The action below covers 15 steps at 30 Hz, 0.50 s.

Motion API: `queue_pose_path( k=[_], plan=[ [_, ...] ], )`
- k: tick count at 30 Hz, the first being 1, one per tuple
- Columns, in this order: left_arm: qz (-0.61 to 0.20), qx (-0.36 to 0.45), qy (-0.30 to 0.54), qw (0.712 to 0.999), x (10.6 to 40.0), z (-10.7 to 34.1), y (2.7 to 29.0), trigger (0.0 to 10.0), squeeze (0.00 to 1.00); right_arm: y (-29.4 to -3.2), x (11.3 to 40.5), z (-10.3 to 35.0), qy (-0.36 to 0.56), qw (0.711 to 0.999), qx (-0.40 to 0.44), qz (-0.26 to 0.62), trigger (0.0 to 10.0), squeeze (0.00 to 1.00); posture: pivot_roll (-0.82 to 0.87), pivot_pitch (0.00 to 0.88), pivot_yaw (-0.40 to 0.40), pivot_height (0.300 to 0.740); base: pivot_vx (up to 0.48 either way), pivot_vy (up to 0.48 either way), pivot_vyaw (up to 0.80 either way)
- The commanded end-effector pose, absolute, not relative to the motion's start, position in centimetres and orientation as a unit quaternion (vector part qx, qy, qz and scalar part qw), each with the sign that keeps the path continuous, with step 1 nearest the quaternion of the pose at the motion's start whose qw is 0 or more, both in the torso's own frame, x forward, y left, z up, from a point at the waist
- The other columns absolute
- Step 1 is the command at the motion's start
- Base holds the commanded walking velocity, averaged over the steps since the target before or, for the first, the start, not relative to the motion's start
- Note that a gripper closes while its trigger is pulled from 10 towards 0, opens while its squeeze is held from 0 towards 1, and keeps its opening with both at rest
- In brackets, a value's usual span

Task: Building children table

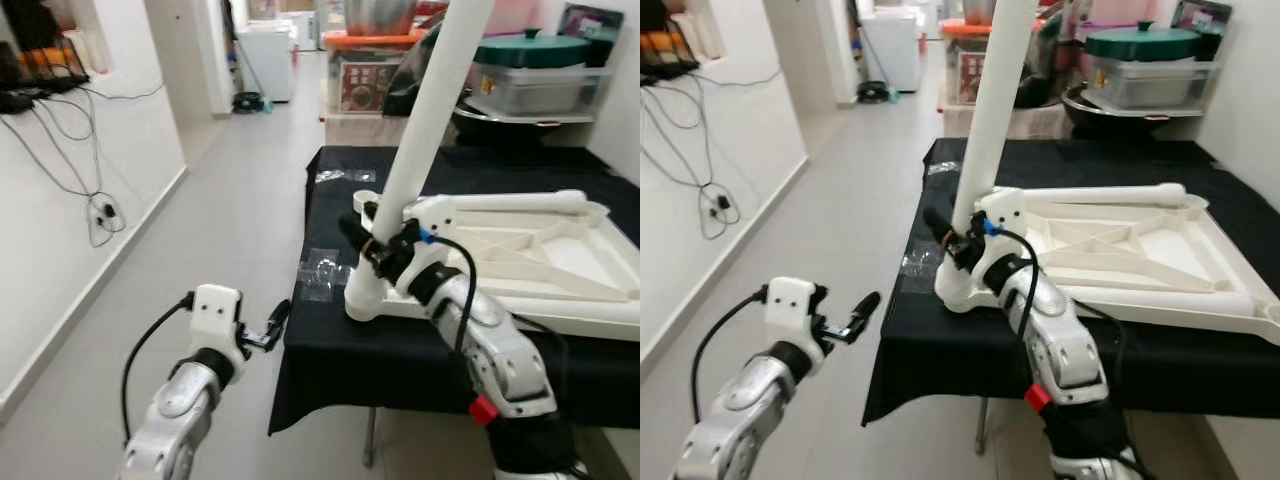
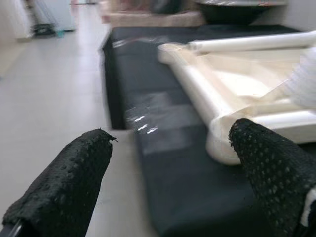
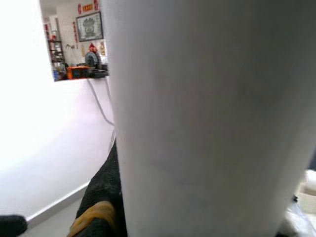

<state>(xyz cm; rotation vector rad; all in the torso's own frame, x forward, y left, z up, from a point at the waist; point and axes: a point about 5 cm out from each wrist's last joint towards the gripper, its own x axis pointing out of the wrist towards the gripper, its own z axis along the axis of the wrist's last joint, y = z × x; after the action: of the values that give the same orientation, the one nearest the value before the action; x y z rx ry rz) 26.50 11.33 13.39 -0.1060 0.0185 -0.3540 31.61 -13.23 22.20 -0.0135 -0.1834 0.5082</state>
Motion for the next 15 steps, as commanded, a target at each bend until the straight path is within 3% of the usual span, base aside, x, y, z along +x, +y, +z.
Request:
queue_pose_path(
  k=[1,5,15],
  plan=[
    [-0.166,-0.05,0.01,0.985,26.7,13.3,11.9,10.0,0.0,-13.0,31.7,22.4,-0.1,0.963,-0.007,0.252,10.0,0.0,-0.05,0.007,0.039,0.74,0.0,-0.42,0.0],
    [-0.165,-0.052,0.007,0.985,26.8,13.4,11.7,10.0,0.0,-12.6,31.6,22.1,-0.09,0.962,-0.019,0.257,10.0,0.0,-0.05,0.009,0.04,0.74,0.0,-0.422,0.0],
    [-0.159,-0.039,0.012,0.986,26.6,13.0,12.2,10.0,0.0,-11.8,30.9,22.4,-0.098,0.948,-0.038,0.301,10.0,0.0,-0.07,0.027,0.044,0.74,0.0,0.0,0.0]
  ],
)
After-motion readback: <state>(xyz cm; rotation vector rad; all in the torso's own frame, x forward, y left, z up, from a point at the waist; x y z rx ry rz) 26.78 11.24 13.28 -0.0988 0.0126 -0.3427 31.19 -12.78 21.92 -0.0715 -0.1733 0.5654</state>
